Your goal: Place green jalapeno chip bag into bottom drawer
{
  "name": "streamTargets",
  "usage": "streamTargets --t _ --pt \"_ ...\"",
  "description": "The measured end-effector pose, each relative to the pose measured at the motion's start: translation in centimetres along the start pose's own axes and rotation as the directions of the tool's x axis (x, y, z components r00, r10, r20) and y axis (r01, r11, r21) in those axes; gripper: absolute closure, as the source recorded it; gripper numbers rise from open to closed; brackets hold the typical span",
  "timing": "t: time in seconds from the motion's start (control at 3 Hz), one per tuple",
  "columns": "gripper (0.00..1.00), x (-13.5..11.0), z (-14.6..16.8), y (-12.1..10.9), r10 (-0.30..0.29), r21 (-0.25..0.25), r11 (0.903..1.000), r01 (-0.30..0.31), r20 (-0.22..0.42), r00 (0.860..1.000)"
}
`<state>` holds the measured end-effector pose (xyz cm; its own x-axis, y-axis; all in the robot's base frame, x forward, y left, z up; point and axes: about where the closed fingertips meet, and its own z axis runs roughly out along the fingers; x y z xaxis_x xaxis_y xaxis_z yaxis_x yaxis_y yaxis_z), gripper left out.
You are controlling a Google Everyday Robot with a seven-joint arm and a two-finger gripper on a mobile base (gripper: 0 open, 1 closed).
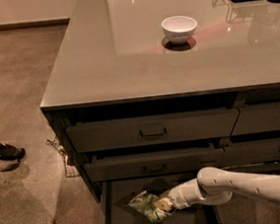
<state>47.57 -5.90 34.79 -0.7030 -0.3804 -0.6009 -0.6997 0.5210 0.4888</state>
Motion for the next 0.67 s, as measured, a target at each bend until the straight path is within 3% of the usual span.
streamTargets --t 0.67 --pt "0.58 -0.04 1.38 -0.19 0.005 -0.011 0.9999 -0.006 -0.034 0.999"
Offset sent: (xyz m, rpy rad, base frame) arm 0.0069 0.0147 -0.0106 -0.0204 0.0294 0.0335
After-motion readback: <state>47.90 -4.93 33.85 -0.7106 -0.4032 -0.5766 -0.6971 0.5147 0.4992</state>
